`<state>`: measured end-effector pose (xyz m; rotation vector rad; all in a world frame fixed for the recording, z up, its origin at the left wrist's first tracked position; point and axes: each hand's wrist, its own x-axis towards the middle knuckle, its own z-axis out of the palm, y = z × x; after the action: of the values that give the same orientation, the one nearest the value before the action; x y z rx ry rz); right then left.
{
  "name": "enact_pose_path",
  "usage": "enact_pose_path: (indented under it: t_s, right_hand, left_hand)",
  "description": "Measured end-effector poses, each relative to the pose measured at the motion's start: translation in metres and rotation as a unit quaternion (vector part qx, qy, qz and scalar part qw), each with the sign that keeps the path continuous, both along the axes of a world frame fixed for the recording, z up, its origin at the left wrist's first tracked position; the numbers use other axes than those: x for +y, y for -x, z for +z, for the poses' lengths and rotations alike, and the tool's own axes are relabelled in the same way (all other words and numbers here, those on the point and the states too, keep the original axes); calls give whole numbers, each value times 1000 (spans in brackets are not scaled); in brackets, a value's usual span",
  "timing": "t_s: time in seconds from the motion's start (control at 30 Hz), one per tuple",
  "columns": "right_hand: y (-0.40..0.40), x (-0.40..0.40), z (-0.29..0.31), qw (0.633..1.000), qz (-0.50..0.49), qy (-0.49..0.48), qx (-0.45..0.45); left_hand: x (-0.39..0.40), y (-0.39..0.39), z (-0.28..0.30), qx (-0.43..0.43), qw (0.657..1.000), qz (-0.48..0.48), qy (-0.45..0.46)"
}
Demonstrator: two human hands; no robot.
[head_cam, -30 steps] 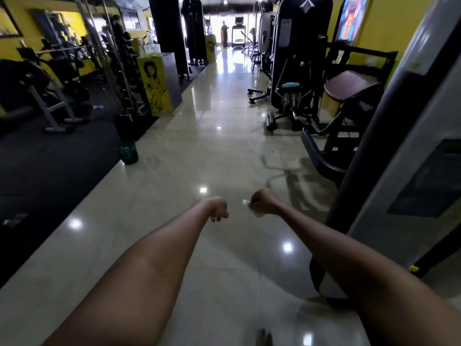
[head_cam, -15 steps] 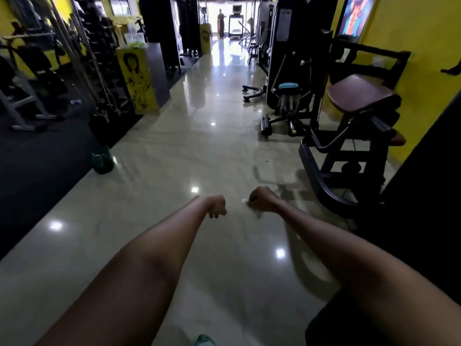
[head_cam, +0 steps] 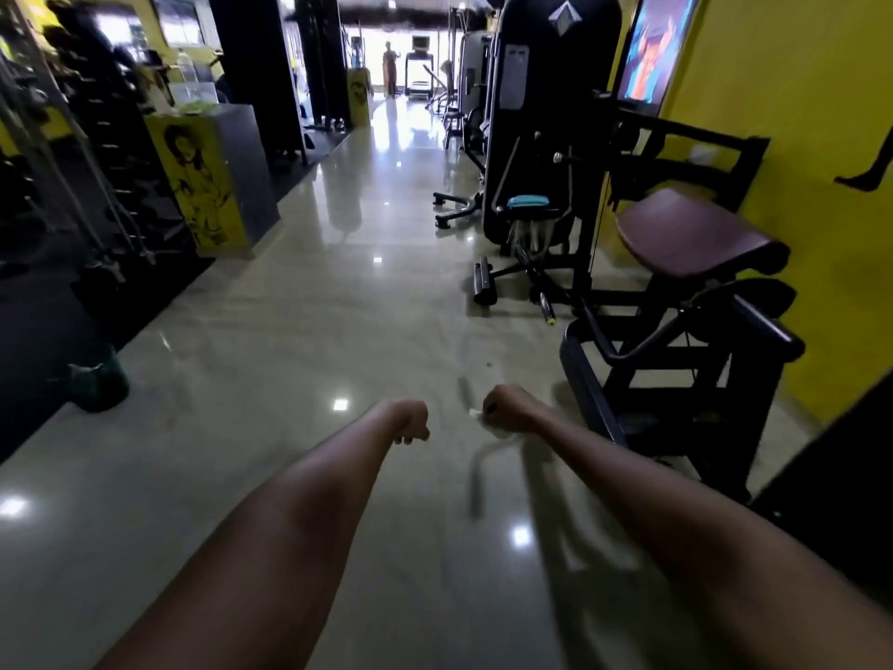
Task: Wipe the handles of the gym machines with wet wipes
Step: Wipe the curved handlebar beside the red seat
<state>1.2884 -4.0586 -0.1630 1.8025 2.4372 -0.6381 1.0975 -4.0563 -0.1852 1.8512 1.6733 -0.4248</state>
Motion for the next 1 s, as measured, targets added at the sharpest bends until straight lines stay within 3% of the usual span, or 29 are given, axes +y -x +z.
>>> enact_pose_path:
  t_s: [0.13, 0.37, 0.77, 1.0]
  right_hand:
    - [-7, 84, 2, 999, -21, -13, 37]
    - [-9, 233, -25, 999, -10, 23, 30]
    - [-5, 511, -10, 997, -11, 20, 69]
    - [19, 654, -37, 999, 38, 12, 18]
  left_hand:
    - [86, -13, 8, 15, 999, -8, -45]
    - [229, -19, -15, 35, 998, -54, 4]
    - [499, -7, 1, 40, 999, -2, -32]
    - [629, 5, -19, 15, 999, 4, 42]
